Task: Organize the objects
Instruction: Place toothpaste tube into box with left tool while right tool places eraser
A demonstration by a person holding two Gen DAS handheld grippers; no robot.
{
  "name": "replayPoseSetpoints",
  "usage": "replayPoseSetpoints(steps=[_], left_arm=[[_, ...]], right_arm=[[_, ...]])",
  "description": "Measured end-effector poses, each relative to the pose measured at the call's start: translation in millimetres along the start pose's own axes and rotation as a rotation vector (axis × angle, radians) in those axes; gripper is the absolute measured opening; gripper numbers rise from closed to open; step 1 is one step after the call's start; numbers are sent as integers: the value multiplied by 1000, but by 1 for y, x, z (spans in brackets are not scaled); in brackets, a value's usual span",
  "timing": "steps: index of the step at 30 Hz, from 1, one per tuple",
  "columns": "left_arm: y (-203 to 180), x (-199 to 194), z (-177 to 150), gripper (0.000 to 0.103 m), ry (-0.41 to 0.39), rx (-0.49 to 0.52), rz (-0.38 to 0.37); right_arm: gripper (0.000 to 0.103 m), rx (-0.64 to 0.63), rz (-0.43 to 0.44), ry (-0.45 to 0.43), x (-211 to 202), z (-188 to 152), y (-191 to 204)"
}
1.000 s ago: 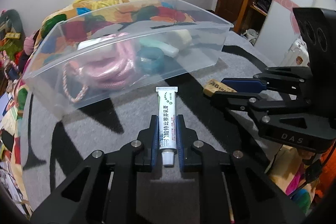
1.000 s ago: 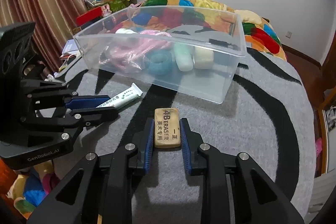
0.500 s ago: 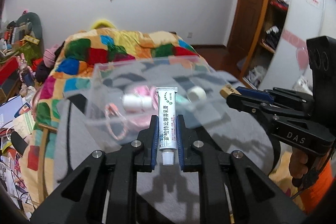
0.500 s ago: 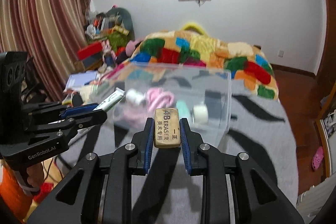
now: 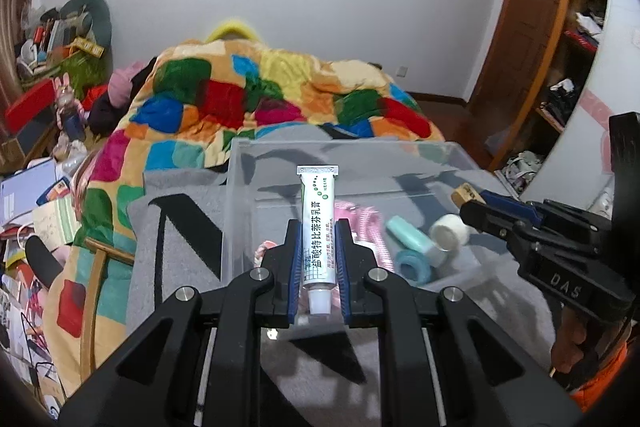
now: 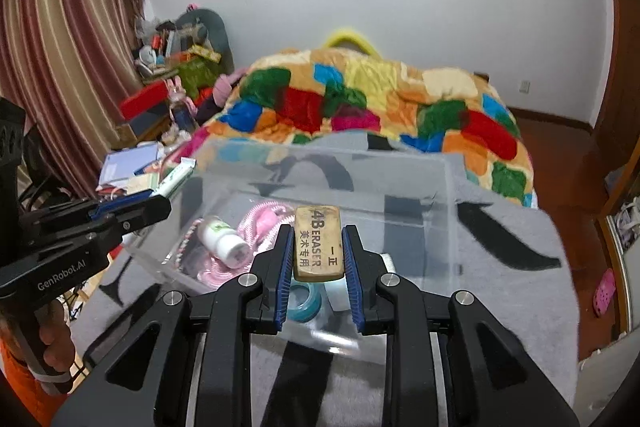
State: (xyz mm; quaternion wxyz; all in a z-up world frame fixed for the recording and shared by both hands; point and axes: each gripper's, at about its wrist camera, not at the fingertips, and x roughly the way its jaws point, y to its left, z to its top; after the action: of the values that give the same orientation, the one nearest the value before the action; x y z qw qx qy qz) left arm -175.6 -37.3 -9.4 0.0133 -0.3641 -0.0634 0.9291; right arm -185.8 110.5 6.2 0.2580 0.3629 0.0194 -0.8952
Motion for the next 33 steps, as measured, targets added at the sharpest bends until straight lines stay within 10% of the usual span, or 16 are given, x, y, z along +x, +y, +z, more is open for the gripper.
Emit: replayPoseSetpoints(steps=[16, 33], left_arm=[[0, 1, -2, 16, 18, -16, -36], [-18, -68, -34, 72, -115, 35, -27]], right_arm=[[25, -28, 30, 64, 13, -7, 5], [69, -118, -41, -115, -70, -32, 31]])
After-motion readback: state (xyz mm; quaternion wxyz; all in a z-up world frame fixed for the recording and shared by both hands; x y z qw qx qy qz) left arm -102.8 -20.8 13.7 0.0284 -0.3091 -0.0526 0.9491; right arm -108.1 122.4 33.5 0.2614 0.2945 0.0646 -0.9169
